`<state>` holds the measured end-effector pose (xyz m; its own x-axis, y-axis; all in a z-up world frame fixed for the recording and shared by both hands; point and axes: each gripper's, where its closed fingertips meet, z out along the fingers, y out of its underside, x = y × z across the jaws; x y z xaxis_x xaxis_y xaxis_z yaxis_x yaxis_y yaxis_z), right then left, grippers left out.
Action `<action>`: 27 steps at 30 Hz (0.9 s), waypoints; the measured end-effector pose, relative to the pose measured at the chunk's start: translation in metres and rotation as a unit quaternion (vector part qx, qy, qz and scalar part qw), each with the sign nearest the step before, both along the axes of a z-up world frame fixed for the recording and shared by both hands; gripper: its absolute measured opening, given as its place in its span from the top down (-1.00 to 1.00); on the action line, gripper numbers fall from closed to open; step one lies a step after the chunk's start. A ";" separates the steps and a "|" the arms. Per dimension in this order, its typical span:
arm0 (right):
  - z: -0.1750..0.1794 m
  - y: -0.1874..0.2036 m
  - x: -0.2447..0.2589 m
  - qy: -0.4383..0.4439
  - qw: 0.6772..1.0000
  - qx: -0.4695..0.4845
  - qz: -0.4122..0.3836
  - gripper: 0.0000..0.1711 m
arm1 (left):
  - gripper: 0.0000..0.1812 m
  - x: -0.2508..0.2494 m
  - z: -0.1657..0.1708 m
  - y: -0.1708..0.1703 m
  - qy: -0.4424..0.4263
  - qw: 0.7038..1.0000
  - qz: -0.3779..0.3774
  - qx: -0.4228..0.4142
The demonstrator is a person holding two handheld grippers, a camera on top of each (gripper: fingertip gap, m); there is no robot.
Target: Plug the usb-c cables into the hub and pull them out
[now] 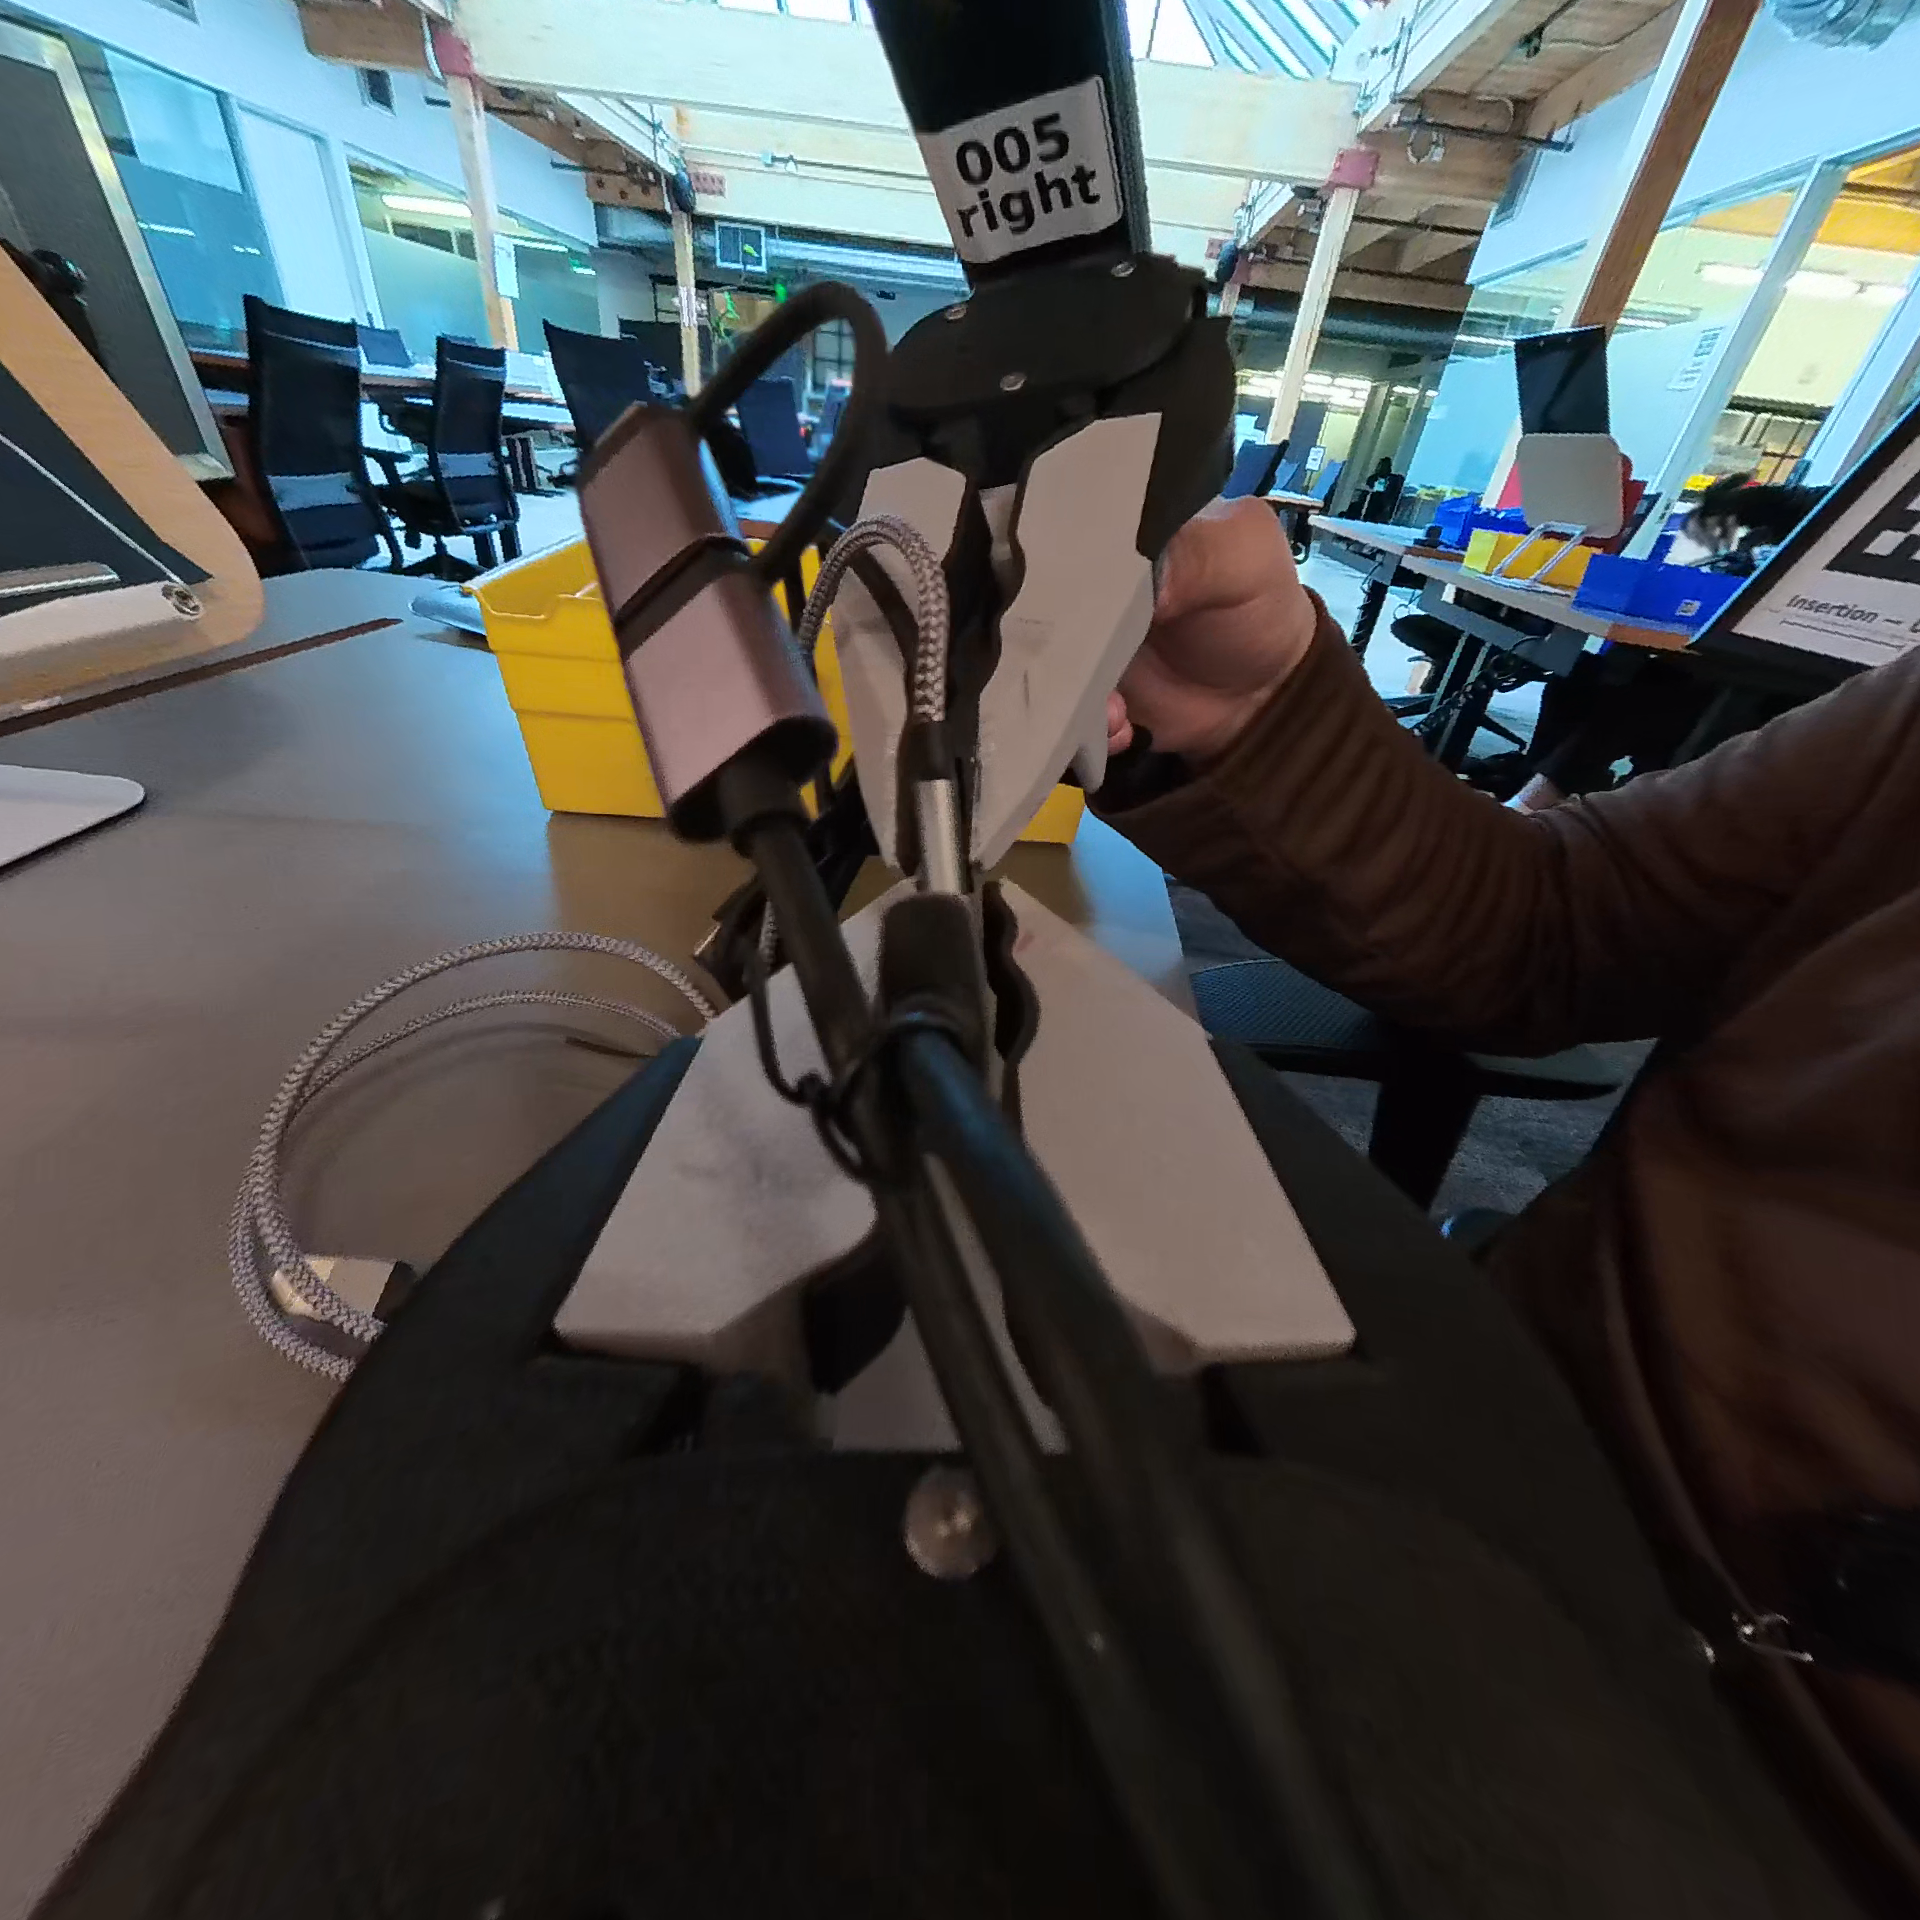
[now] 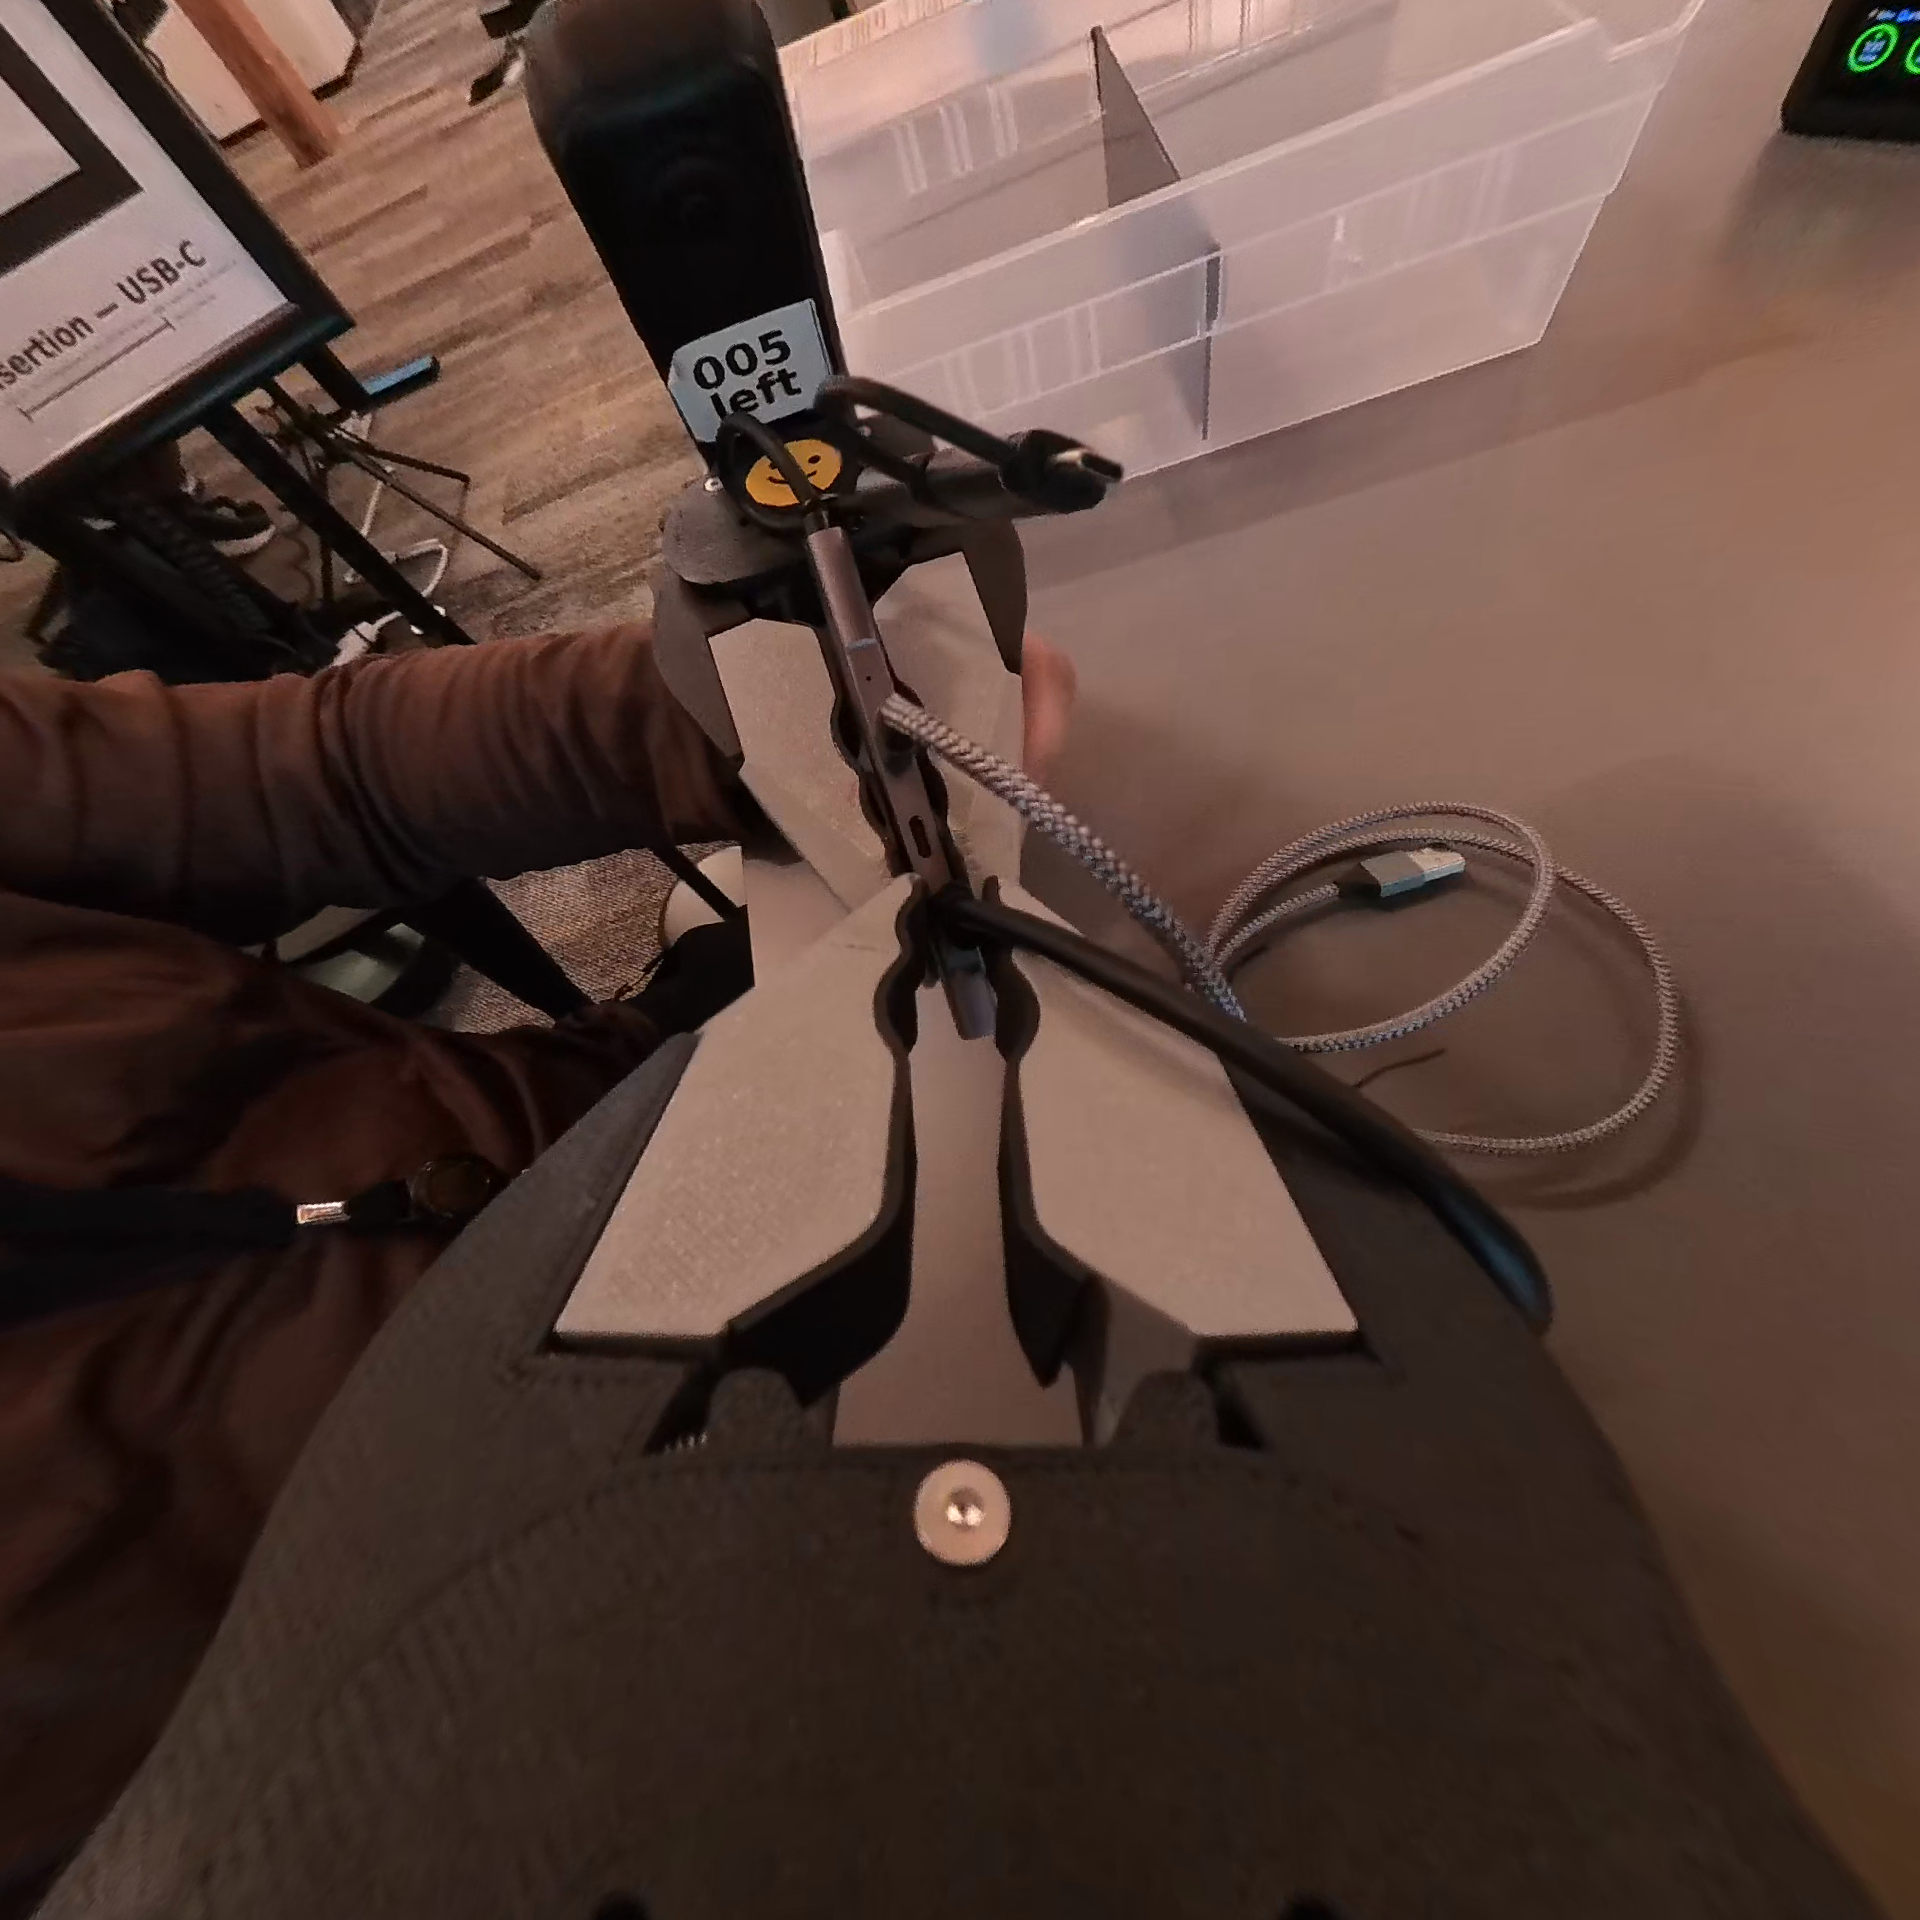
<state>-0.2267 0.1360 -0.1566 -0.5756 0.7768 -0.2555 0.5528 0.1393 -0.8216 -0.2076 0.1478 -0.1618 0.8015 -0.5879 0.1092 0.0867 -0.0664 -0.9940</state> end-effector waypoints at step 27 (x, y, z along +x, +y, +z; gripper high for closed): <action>-0.001 0.019 -0.003 0.057 0.993 0.099 -0.022 0.78 | 0.92 -0.032 0.023 -0.003 -0.053 0.996 0.060 0.045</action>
<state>-0.2301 0.1551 -0.1572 -0.5568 0.8301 -0.0298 0.4666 0.2829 -0.8380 -0.2396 0.1450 -0.1384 0.8536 -0.4995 0.1479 0.1935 0.0403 -0.9803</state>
